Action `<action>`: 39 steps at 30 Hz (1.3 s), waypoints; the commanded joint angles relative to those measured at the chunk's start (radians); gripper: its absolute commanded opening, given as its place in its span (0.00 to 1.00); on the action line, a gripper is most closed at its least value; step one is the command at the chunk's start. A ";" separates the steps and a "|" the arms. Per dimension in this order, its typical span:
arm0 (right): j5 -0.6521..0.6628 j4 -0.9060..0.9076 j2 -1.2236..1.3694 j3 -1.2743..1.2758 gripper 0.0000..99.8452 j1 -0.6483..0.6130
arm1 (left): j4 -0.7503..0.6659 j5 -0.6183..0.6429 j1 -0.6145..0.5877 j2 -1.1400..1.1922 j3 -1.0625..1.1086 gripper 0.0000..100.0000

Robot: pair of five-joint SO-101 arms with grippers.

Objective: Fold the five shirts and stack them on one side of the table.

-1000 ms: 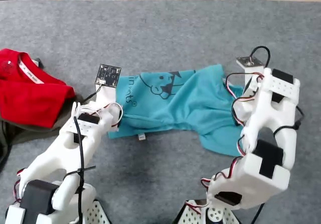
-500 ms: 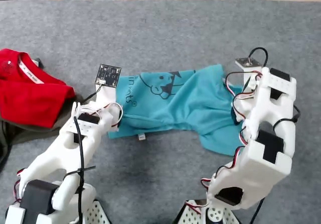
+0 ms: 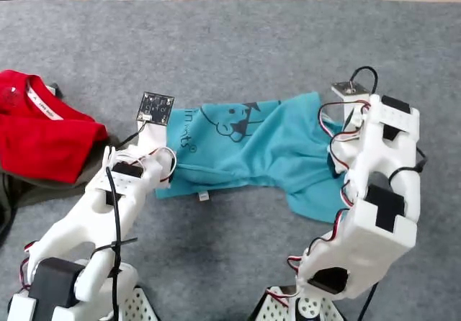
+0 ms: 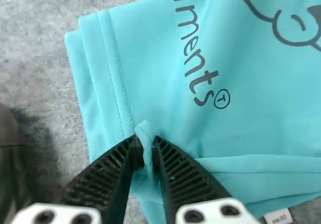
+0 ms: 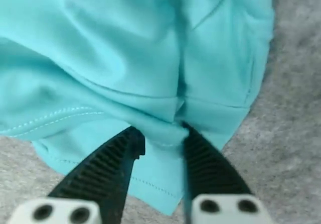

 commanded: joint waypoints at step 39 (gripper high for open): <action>-0.209 0.190 -0.484 -1.399 0.01 0.192 | 1.088 -0.100 -0.018 -0.100 -1.793 0.03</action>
